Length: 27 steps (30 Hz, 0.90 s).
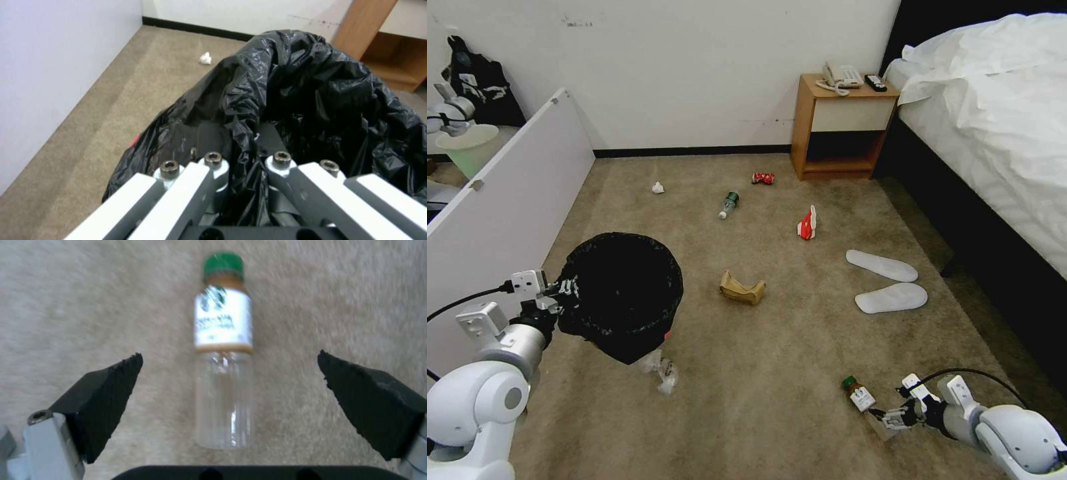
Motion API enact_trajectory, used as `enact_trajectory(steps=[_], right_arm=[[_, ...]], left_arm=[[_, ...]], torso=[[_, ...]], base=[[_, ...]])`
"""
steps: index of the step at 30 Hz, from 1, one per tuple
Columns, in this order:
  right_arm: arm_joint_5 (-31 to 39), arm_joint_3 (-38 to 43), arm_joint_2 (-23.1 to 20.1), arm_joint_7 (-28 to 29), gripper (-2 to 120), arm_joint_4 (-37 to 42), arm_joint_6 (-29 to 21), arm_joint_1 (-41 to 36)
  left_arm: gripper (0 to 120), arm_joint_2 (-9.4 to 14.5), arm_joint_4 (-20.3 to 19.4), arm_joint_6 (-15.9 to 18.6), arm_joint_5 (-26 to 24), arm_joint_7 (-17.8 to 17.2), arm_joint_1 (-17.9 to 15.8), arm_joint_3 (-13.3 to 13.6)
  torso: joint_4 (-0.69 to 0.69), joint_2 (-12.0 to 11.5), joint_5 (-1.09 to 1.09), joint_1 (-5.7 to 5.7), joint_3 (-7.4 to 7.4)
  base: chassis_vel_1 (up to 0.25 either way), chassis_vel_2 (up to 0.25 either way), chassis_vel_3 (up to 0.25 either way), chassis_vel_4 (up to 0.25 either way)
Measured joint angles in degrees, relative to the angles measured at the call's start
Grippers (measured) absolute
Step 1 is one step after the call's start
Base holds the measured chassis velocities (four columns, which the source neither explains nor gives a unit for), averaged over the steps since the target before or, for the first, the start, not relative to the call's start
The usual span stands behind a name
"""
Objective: Pick up the trash bin, then pick up the garbage from the floor and place it into the trash bin.
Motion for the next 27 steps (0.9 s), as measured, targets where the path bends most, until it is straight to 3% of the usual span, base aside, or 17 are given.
enact_trajectory(steps=[10, 27], right_arm=[[-1.65, -2.14, 2.16, 1.05, 100, -8.22, 2.82, 3.62], [-2.55, -5.52, 2.96, 2.36, 100, -12.09, 3.53, 8.02]], left_arm=[[3, -0.38, -0.24, 0.00, 0.71, 0.04, 0.44, 0.45], [3, -0.70, -0.38, 0.00, 1.53, 0.06, 0.59, 0.95]], torso=[[0.00, 0.00, 0.00, 0.00, 0.00], [0.01, 0.00, 0.00, 0.00, 0.00]], base=[[0.000, 0.000, 0.000, 0.000], [0.000, 0.000, 0.000, 0.000]])
